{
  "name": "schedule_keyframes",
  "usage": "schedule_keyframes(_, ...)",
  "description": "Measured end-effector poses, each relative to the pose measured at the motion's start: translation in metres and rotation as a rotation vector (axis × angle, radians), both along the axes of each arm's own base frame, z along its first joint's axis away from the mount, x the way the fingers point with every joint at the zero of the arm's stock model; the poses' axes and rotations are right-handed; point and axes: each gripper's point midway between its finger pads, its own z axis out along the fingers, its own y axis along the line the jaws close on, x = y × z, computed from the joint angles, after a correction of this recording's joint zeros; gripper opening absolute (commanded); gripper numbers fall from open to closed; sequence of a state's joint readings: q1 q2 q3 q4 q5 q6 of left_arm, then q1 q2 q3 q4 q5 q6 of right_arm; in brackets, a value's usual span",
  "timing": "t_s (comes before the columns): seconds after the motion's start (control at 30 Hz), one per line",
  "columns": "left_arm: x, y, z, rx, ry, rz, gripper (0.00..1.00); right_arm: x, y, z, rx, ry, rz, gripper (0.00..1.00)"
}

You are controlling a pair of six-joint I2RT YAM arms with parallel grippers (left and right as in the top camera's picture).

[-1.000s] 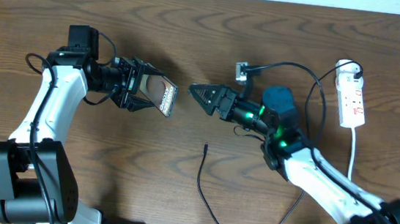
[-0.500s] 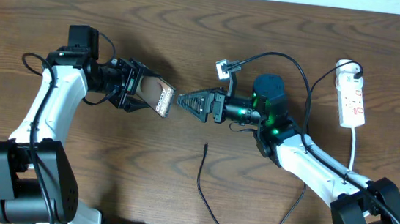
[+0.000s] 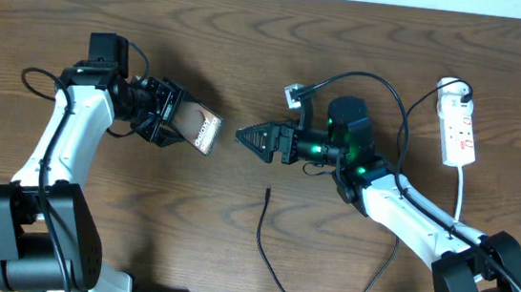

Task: Plug charger to phone and switch on socket

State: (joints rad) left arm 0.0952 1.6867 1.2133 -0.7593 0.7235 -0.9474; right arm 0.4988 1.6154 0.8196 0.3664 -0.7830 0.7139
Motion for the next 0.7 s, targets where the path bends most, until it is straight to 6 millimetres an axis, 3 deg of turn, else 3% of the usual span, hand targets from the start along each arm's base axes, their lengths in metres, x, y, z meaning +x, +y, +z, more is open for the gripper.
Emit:
schedule_keyframes(0.2,0.000,0.001,-0.001,0.010,0.002,0.004,0.07,0.002,0.001,-0.004,-0.033,-0.043,-0.014,0.94)
schedule_keyframes(0.5,0.000,0.004,-0.003,0.027,0.007,0.014,0.07,-0.014,0.030,-0.011,-0.099,-0.113,-0.020,0.93)
schedule_keyframes(0.7,0.000,0.004,-0.006,0.050,0.024,0.027,0.08,-0.009,0.030,-0.014,-0.130,-0.133,-0.069,0.91)
